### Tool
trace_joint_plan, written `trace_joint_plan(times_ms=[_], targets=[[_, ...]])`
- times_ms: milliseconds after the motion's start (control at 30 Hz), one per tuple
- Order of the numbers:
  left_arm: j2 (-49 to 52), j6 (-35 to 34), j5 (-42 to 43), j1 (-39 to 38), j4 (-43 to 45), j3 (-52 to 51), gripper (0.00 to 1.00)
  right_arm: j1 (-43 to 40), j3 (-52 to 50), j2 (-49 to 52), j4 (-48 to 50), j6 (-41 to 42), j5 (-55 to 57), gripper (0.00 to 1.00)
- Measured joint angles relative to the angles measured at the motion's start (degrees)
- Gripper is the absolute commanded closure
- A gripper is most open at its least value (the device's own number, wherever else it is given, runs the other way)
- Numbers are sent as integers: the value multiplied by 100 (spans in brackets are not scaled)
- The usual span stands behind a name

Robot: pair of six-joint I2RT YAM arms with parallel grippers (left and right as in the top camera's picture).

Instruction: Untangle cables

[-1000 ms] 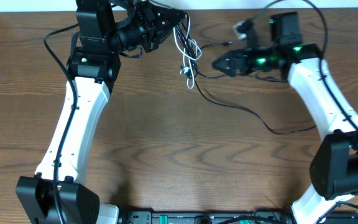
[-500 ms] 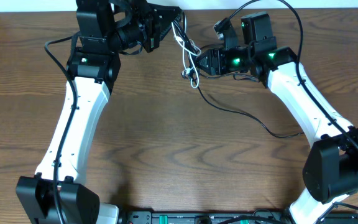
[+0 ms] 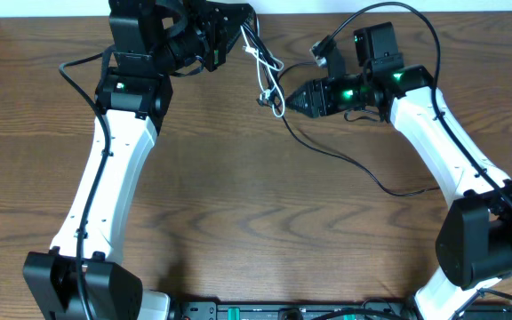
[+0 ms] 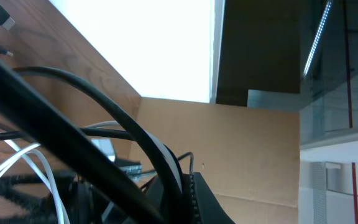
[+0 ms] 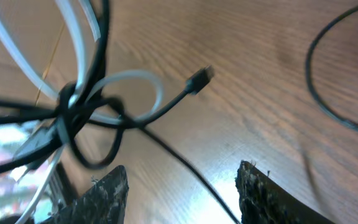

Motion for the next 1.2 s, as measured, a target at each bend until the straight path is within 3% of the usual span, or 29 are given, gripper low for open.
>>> trace_joint_plan(times_ms=[367, 900, 1000, 1200], targets=[[0, 0, -17, 0, 0, 0, 93, 98, 0, -273, 258, -264, -168, 55], [0, 0, 7, 0, -4, 0, 93, 651, 0, 68, 1349, 844, 1550, 71], [0, 0, 9, 0, -2, 0, 92, 658, -2, 144, 1519, 1075, 1814, 76], [0, 0, 9, 0, -2, 0, 92, 680, 0, 197, 1530, 1609, 2455, 99]])
